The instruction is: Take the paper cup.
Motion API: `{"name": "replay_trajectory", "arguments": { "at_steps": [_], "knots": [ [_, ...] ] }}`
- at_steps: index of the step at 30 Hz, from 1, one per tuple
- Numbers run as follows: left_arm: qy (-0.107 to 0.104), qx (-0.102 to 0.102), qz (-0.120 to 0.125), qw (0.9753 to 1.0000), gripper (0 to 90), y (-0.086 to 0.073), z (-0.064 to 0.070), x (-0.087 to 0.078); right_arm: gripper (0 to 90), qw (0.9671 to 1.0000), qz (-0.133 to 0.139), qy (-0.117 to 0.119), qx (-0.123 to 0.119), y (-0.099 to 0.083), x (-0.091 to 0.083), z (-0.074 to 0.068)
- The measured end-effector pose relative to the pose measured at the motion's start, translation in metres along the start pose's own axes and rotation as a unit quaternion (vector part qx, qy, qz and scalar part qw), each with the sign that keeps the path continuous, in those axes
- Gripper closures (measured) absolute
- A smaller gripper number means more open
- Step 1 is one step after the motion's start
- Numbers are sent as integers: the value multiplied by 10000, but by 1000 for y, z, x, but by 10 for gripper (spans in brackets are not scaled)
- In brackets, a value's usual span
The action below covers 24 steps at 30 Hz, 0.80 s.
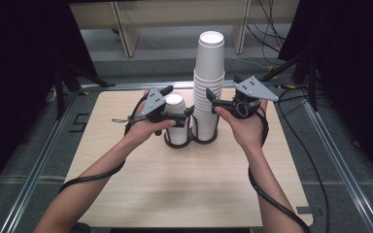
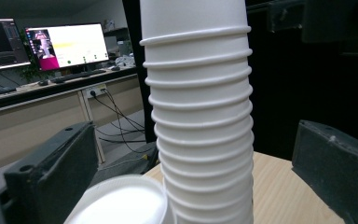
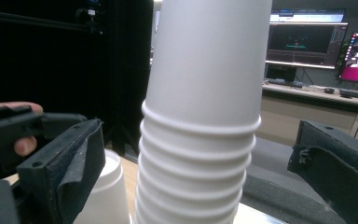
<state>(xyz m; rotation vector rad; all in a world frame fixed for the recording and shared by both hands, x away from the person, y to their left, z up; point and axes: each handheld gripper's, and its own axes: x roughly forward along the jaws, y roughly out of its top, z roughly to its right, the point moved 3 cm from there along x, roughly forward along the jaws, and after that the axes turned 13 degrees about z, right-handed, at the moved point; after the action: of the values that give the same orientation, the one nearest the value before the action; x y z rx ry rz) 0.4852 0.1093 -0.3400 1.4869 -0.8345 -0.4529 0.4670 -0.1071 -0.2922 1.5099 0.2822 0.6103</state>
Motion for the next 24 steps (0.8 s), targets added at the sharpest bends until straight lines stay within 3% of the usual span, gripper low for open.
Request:
{"name": "replay_trajectory", "arguments": {
  "at_steps": [13, 18, 24],
  "knots": [
    [17, -30, -31, 10000, 23, 8, 1, 43, 37, 9999, -85, 70, -82, 27, 47, 7],
    [26, -46, -31, 10000, 33, 8, 1, 51, 41, 9998, -173, 55, -51, 30, 59, 8],
    [20, -37, -42, 10000, 56, 9, 2, 61, 125, 9997, -215, 112, -79, 32, 68, 11]
  ]
}}
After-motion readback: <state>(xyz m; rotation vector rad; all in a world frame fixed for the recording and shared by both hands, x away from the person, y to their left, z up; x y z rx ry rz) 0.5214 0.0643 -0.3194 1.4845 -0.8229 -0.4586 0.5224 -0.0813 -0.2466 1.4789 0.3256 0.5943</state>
